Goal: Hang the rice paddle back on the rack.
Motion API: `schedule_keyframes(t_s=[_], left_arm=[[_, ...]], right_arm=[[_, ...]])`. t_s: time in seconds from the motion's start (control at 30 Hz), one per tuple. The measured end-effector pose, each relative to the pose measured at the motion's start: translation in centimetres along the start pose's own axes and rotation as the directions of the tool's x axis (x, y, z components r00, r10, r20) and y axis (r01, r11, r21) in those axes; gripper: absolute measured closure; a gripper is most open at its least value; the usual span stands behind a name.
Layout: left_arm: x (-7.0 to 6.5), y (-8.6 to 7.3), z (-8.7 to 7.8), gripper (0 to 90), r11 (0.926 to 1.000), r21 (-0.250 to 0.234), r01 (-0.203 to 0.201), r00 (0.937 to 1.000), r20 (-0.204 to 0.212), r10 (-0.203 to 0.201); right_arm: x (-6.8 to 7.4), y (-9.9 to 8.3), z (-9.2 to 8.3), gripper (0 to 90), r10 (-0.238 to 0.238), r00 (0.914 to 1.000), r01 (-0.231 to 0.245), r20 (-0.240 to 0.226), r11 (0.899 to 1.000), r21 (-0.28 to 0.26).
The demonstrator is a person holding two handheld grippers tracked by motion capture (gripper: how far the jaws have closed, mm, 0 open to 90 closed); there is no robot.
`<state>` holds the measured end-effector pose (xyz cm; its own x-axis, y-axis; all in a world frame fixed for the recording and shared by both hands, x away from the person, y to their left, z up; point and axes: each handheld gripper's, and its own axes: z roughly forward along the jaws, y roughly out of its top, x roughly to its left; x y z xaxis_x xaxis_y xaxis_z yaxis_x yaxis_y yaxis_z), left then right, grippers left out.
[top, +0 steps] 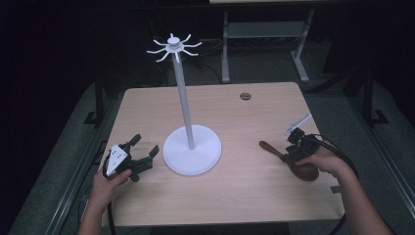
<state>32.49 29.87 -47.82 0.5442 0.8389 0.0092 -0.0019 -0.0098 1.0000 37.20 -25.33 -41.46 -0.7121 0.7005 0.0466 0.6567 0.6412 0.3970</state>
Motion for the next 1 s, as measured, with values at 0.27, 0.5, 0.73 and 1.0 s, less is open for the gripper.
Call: schedule_keyframes(t_s=[0.27, 0.5, 0.73, 1.0], left_arm=[[0.0, 0.0, 0.0, 13.4, 1.0, 0.0, 0.0, 1.0, 0.0, 0.0], [0.0, 0.0, 0.0, 13.4, 1.0, 0.0, 0.001, 1.0, 0.0, -0.001], [0.0, 0.0, 0.0, 13.4, 1.0, 0.0, 0.001, 1.0, 0.001, -0.001], [0.0, 0.0, 0.0, 13.4, 1.0, 0.0, 0.001, 1.0, 0.001, -0.001]], right_arm=[[-1.0, 1.1, 0.9, 51.5, -0.01, 0.9999, 0.009, 0.006, 0.996, 0.088], [-1.4, 1.8, 1.8, 55.6, -0.019, 0.9998, 0.018, 0.002, 0.99, 0.141], [-1.4, 2.3, 2.9, 61.1, -0.032, 0.9995, 0.032, 0.001, 0.983, 0.183], [-1.1, 2.7, 3.5, 66.0, -0.057, 0.9982, 0.051, 0.02, 0.971, 0.233]])
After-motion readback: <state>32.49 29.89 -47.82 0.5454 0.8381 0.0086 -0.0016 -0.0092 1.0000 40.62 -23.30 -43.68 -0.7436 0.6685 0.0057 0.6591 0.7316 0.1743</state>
